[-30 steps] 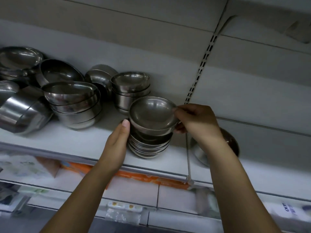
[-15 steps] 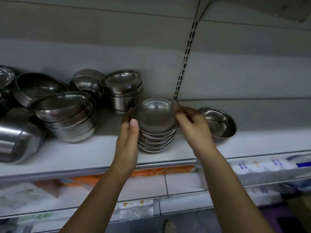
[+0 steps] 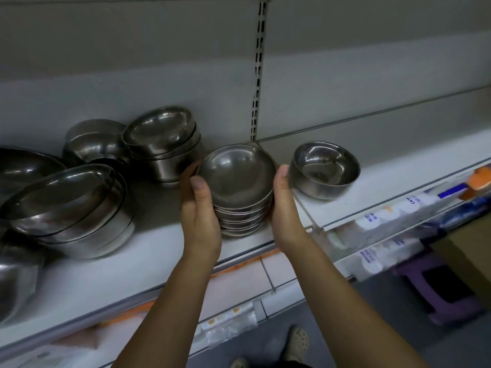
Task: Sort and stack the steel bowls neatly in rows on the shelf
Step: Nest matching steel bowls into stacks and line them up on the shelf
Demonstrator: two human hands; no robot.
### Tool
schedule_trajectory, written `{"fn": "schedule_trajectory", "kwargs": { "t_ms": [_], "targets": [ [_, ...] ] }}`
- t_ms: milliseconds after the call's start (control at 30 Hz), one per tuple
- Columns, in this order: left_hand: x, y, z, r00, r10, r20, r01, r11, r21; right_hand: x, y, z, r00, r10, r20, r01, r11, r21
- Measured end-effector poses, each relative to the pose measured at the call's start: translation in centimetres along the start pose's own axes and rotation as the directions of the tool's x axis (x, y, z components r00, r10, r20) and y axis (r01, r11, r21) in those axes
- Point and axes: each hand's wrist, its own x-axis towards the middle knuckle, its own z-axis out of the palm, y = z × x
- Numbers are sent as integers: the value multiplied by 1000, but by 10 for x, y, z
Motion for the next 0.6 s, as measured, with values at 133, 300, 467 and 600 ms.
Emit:
{"fn": "schedule_trajectory", "kwargs": {
  "t_ms": [133, 300, 467, 600],
  "targets": [
    [-1, 3, 2, 999, -33, -43, 31, 999, -28, -1, -2, 8, 997, -58, -56, 62, 996, 70],
    [-10, 18, 11, 997, 18, -76, -21, 999, -31, -8, -14, 9, 986, -94, -134, 111, 985, 129],
    [-28, 47, 41, 995, 92, -32, -93, 995, -42, -18, -42, -15, 984, -108, -143, 128, 982, 142],
    [-47, 53, 79, 991, 122, 60, -119, 992, -53, -31, -60, -56, 974, -109, -200, 144, 975, 172]
  ]
}}
